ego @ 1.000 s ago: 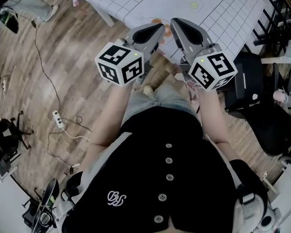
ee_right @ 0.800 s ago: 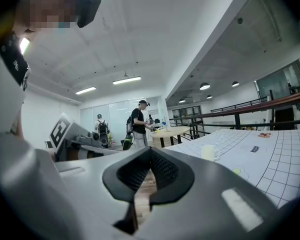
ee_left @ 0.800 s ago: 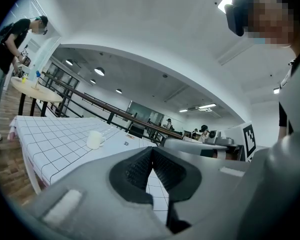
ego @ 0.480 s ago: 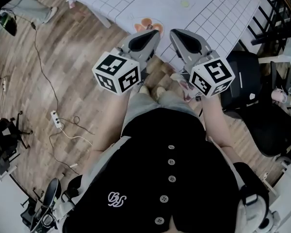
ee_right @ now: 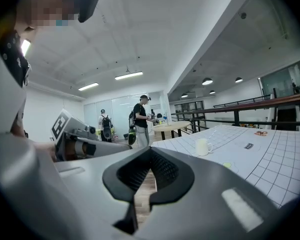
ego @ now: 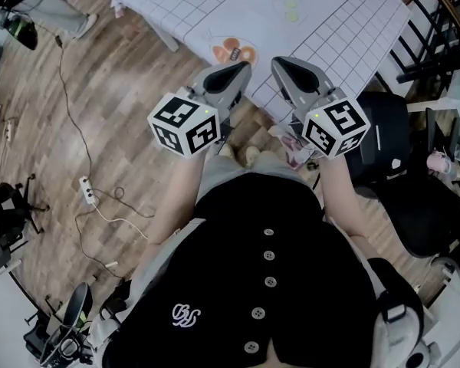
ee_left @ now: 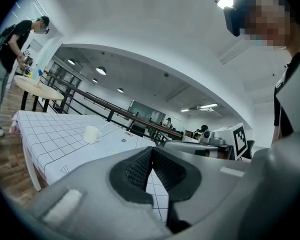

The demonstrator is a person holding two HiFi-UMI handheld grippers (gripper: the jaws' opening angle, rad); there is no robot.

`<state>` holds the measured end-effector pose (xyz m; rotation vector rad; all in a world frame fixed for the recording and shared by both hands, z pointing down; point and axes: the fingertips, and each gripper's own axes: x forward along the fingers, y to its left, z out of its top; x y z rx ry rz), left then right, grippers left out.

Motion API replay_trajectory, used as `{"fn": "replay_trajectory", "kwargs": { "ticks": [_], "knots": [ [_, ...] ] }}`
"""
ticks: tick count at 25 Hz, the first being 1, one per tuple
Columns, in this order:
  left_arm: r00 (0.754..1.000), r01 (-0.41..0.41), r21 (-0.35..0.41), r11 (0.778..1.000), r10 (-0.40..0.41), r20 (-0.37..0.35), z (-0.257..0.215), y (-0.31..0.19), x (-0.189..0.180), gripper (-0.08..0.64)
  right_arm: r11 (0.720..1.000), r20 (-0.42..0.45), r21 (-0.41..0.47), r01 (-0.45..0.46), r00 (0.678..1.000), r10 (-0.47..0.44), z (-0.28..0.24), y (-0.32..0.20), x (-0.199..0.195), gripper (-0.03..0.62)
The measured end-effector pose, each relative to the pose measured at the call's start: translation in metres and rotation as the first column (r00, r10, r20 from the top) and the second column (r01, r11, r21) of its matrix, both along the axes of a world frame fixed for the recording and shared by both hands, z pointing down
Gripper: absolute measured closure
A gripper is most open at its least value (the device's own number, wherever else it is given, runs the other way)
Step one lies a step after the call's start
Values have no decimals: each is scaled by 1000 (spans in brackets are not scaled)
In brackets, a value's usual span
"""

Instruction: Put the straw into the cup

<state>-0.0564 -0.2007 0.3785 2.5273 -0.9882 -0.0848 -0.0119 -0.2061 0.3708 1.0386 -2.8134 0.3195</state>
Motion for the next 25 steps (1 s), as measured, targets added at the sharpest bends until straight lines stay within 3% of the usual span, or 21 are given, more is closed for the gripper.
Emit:
{"fn": "replay_trajectory", "kwargs": {
  "ticks": [6, 21, 25],
  "knots": [
    [999, -33, 1, 999, 33, 0, 0, -1, 7, 561, 1000, -14, -15, -9, 1000, 8, 10, -3, 0, 591],
    [999, -28, -1, 1000, 28, 24, 5, -22, 5, 561, 1000, -44, -8, -10, 999, 9, 16, -14, 0, 591],
    [997, -72, -21, 997, 72, 33, 9, -21, 13, 561, 1000, -37, -14, -2, 999, 1, 16, -15, 2, 591]
  ]
}}
